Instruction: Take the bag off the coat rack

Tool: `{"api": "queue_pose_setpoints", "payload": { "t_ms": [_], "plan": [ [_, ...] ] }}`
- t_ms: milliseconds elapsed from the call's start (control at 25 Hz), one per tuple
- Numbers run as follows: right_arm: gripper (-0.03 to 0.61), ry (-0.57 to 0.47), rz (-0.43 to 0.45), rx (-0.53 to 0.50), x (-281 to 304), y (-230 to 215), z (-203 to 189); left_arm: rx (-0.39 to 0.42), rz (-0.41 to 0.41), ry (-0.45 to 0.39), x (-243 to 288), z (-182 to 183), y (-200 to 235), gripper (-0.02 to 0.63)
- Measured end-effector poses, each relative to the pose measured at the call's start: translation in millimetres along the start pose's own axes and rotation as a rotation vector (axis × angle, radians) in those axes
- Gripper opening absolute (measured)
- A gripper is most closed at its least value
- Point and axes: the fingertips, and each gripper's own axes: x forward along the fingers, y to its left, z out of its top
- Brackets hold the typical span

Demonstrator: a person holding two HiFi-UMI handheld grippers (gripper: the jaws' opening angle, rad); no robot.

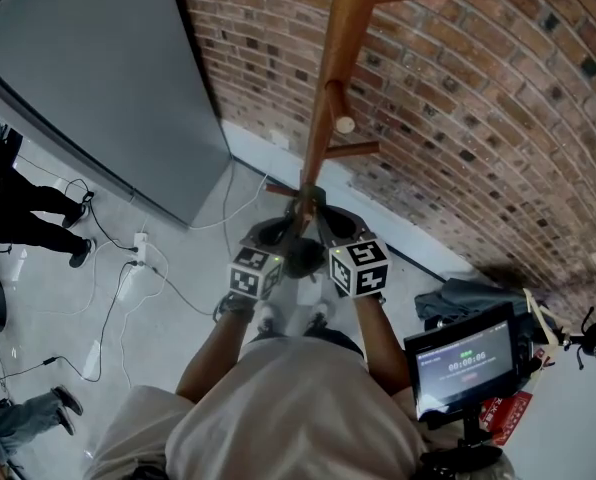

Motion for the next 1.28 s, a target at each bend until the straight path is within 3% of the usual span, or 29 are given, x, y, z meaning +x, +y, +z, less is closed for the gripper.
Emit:
{"api": "queue_pose_setpoints", "payload": {
  "t_ms": [280, 480, 880, 1280],
  "plan": [
    [0.009, -0.038, -0.006, 0.017, -11, 0, 10, -0.025, -0.007, -0.059, -9, 13, -1, 0.015],
    [0.009, -0.056, -0.01, 0.026, -19, 1, 16, -0.112, -0.014, -0.078, -19, 21, -1, 0.015],
    [0.008, -0.108, -0.007, 0.038, -41, 2, 38, -0.149, -0.017, -0.134, -39, 50, -8, 0.015],
    [0.008, -0.158, -0.004, 0.013, -63, 8, 73, -0.124, -0.046, -0.163, -59, 80, -21, 0.015]
  ]
}}
